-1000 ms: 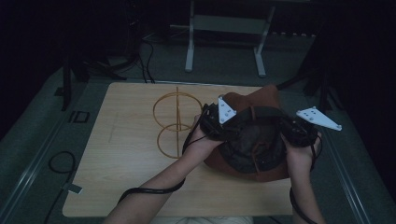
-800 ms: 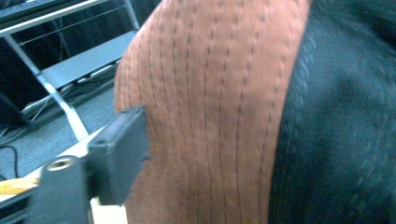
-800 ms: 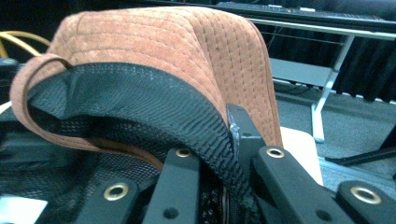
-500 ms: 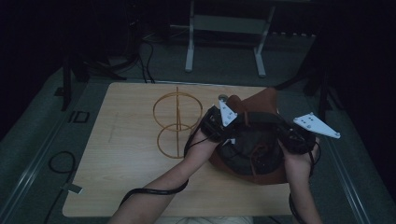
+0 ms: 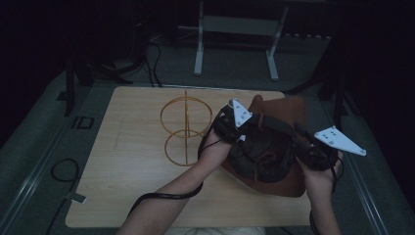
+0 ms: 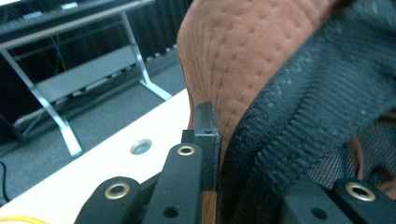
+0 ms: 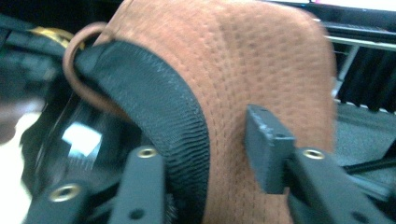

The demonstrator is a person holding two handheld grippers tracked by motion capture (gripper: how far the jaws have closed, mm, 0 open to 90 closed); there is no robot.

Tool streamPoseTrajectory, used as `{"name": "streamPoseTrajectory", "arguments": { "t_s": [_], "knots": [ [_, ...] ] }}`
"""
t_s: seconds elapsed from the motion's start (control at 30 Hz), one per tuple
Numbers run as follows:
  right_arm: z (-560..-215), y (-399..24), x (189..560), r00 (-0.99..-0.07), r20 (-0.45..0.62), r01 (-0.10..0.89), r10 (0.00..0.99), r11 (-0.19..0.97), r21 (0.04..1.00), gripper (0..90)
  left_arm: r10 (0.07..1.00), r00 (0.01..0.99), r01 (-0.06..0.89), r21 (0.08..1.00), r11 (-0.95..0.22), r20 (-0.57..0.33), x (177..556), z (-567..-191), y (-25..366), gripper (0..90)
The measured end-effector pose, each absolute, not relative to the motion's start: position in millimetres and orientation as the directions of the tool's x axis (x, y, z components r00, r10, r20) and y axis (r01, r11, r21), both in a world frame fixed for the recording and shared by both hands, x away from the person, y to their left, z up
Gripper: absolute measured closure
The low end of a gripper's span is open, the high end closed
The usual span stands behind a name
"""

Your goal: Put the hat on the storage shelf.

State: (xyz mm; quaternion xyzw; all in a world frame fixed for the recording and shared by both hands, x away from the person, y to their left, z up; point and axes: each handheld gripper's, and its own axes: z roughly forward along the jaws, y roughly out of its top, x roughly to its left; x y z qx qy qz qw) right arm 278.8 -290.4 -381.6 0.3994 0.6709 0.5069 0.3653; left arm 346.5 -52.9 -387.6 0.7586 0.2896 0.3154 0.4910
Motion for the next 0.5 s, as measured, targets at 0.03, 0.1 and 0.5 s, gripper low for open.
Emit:
{"name": "streamPoseTrajectory", "arguments": {
  "t_s": [0.03,0.1,0.5],
  "knots": [
    [-382.0,-291.8,275.3,-0.424,-0.098,0.167,0.900,0.184,0.969,56.6,0.748,0.632,0.121,0.929,-0.351,0.200,345.9,-385.8,-53.0,86.5],
    [-384.0,-295.1,267.3,-0.452,-0.118,0.174,0.884,0.217,0.961,52.4,0.744,0.633,0.101,0.929,-0.357,0.217,342.9,-383.4,-55.0,86.4],
    [-375.0,-329.9,237.3,-0.582,-0.043,0.188,0.812,0.185,0.965,43.6,0.738,0.640,0.056,0.945,-0.323,0.215,331.7,-373.9,-56.0,86.4]
  ]
}}
